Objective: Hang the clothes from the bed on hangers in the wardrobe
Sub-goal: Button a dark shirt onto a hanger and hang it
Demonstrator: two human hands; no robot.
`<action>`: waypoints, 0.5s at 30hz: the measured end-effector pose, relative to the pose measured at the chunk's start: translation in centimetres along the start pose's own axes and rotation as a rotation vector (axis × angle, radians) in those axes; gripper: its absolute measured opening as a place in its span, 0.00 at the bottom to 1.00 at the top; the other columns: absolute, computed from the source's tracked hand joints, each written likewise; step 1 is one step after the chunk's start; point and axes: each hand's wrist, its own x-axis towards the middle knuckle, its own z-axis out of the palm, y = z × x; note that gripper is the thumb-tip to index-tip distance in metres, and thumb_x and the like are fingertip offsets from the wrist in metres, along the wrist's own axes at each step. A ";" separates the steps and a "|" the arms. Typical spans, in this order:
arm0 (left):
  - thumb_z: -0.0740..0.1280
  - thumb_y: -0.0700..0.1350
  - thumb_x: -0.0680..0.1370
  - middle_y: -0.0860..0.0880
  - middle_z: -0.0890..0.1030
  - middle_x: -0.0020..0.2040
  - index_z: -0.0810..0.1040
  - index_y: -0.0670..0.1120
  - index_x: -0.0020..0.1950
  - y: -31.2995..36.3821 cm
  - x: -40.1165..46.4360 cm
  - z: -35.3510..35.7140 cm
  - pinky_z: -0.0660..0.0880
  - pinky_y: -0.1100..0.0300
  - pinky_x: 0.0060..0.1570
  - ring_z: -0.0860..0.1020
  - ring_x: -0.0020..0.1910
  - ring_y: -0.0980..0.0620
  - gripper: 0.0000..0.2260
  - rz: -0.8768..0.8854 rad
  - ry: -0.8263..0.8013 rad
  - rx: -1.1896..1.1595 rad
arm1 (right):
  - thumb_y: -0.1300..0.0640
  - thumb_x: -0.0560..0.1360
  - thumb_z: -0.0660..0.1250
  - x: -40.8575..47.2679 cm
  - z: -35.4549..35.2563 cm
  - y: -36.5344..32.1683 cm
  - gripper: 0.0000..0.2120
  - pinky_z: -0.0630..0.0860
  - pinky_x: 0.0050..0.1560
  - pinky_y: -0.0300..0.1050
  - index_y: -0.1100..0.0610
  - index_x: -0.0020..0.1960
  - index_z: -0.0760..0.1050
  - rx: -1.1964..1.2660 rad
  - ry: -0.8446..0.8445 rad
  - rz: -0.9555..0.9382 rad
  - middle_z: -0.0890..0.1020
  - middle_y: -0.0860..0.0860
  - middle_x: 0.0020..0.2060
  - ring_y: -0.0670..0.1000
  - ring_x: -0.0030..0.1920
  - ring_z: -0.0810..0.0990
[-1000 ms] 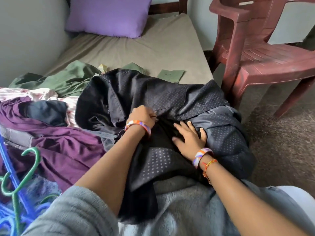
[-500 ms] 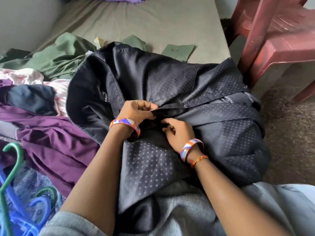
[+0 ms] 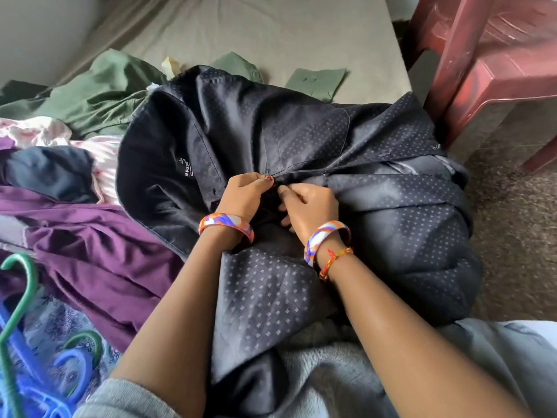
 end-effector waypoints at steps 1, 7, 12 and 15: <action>0.62 0.37 0.78 0.51 0.77 0.27 0.74 0.43 0.34 -0.1 -0.1 0.0 0.71 0.61 0.39 0.73 0.32 0.53 0.13 -0.003 -0.008 -0.041 | 0.55 0.76 0.65 0.1 0.4 0.1 0.12 0.69 0.22 0.33 0.63 0.41 0.80 -0.015 -0.016 0.045 0.80 0.52 0.29 0.41 0.20 0.73; 0.61 0.39 0.80 0.53 0.77 0.28 0.73 0.44 0.34 -0.9 -0.3 -0.2 0.72 0.65 0.37 0.74 0.30 0.58 0.14 0.084 0.005 -0.035 | 0.62 0.75 0.67 0.0 0.8 1.3 0.06 0.68 0.25 0.28 0.61 0.47 0.82 0.142 -0.075 0.184 0.79 0.47 0.30 0.38 0.21 0.74; 0.64 0.39 0.78 0.49 0.77 0.34 0.75 0.48 0.36 -1.4 -0.3 -0.3 0.72 0.57 0.44 0.74 0.37 0.53 0.10 0.229 0.154 0.067 | 0.68 0.72 0.67 -0.9 0.7 1.5 0.07 0.74 0.33 0.32 0.60 0.47 0.81 0.278 -0.014 0.187 0.79 0.50 0.31 0.42 0.28 0.77; 0.66 0.39 0.77 0.53 0.77 0.34 0.75 0.52 0.37 -1.2 -0.4 -0.4 0.71 0.64 0.39 0.73 0.34 0.57 0.11 0.313 0.217 0.135 | 0.71 0.72 0.67 -1.8 0.1 1.8 0.12 0.75 0.35 0.32 0.55 0.46 0.79 0.510 0.029 0.114 0.76 0.50 0.31 0.39 0.28 0.75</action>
